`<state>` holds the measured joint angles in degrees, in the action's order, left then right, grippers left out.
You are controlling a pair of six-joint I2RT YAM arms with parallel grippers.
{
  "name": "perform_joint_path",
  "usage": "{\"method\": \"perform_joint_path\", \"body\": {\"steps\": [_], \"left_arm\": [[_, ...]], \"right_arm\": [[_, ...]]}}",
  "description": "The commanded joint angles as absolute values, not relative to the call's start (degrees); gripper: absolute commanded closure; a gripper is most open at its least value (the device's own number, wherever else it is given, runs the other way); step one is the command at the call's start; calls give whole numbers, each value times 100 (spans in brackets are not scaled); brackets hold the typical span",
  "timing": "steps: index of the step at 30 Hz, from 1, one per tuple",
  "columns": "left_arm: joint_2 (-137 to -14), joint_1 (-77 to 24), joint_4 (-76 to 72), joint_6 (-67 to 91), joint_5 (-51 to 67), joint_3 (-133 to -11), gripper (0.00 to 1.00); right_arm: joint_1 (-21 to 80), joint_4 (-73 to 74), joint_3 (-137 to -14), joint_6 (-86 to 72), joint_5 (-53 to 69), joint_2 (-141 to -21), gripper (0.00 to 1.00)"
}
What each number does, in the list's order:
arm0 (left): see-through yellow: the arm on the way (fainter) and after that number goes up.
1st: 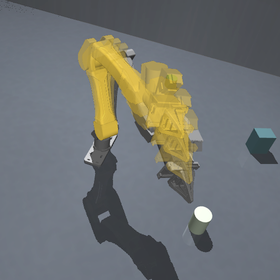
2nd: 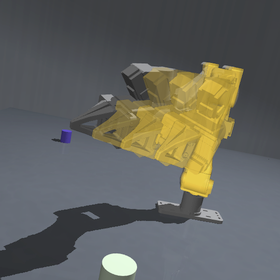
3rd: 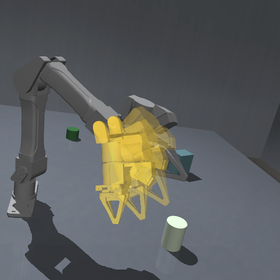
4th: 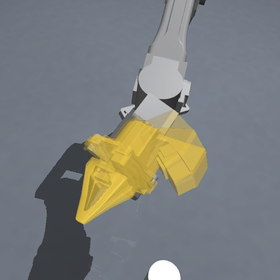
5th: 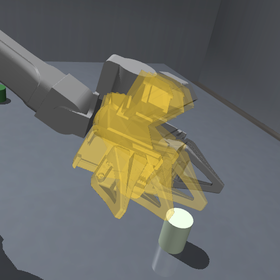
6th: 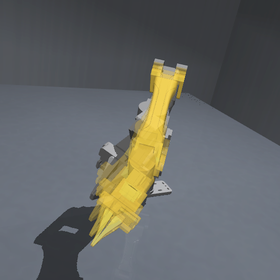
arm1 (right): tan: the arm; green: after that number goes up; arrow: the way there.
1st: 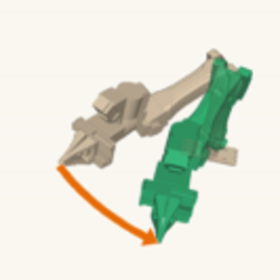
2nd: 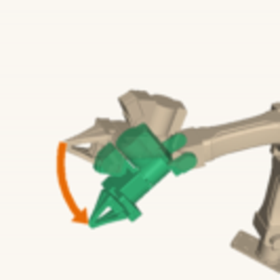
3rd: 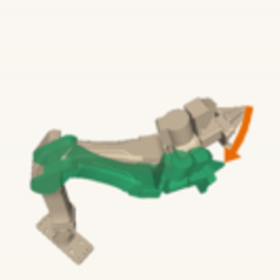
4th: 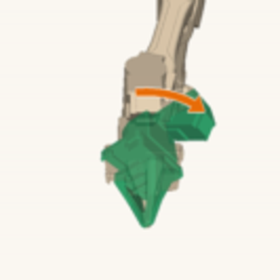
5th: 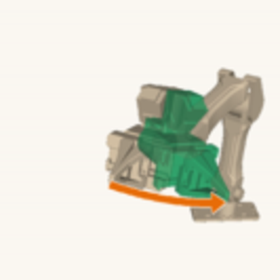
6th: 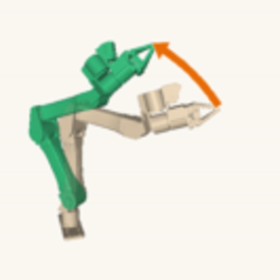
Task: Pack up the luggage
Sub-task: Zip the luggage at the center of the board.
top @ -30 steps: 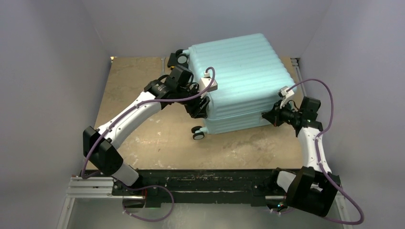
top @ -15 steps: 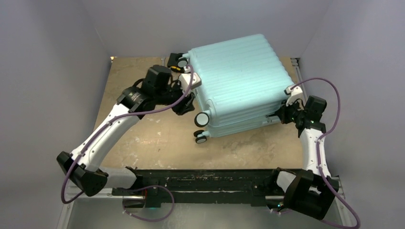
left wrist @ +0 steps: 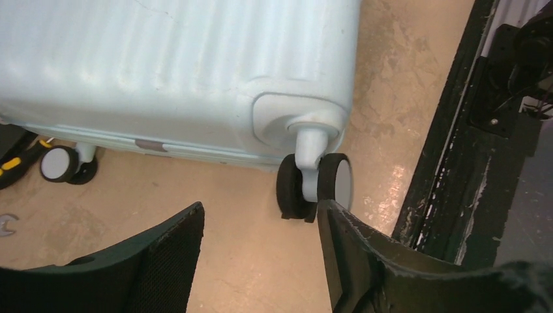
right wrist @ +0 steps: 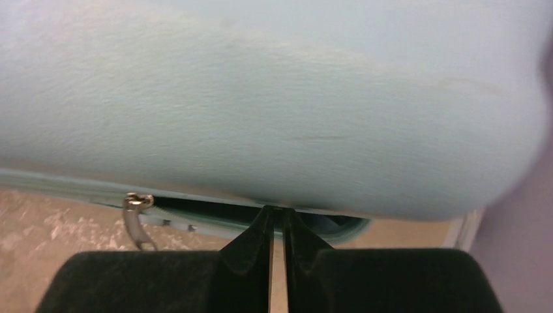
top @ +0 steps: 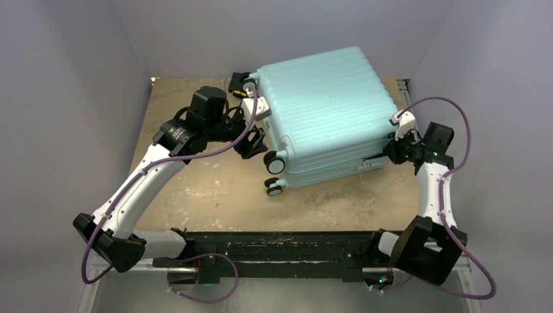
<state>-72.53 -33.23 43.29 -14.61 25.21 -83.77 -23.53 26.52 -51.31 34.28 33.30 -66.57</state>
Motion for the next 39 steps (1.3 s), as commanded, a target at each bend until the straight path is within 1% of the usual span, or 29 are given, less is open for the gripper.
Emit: {"method": "perform_joint_path", "body": {"steps": [1, 5, 7, 10, 13, 17, 25, 26, 29, 30, 31, 33, 35, 37, 39], "left_arm": [[-7488, -3339, 4227, -1670, 3044, -8429, 30], [-7604, -3407, 4054, -1692, 3040, -8385, 12], [-7665, -3480, 3969, -1692, 3024, -8345, 7], [-7860, -3612, 3931, -1736, 2978, -8315, 5], [-8020, -3754, 3957, -1840, 2938, -8306, 2], [-8148, -4016, 4046, -2051, 2714, -8281, 1], [-8167, -4231, 3994, -2264, 2107, -8009, 1], [-8165, -4254, 3994, -2293, 2064, -7981, 1], [-8148, -4326, 3954, -2334, 1943, -7893, 1], [-8154, -4333, 3925, -2342, 1901, -7874, 1], [-8163, -4346, 3916, -2357, 1876, -7853, 1], [-8197, -4354, 3895, -2358, 1860, -7825, 1], [-8238, -4351, 3874, -2351, 1856, -7798, 1], [-8289, -4351, 3863, -2353, 1848, -7759, 1], [-8328, -4352, 3855, -2355, 1835, -7712, 4]], "right_arm": [[-2280, 3653, -5414, 4415, 4398, -6726, 81], [-2270, 3848, -5198, 4942, 4465, -6408, 64], [-2231, 3848, -5064, 5090, 4529, -6159, 54], [-2091, 3825, -4925, 5198, 4617, -5864, 45], [-1811, 3763, -4859, 5120, 4511, -5767, 42], [-1453, 3425, -4692, 4801, 3984, -5793, 38], [-717, 2842, -4377, 4054, 2913, -5766, 36], [-635, 2831, -4358, 3994, 2795, -5747, 33], [-489, 2641, -4239, 3863, 2380, -5601, 33], [-428, 2621, -4220, 3851, 2264, -5577, 34], [-378, 2624, -4208, 3850, 2173, -5577, 37], [-287, 2613, -4171, 3846, 2019, -5583, 48], [-220, 2578, -4125, 3825, 1920, -5546, 63], [-180, 2553, -4093, 3810, 1847, -5500, 75], [-130, 2573, -4091, 3808, 1778, -5477, 82]]}}
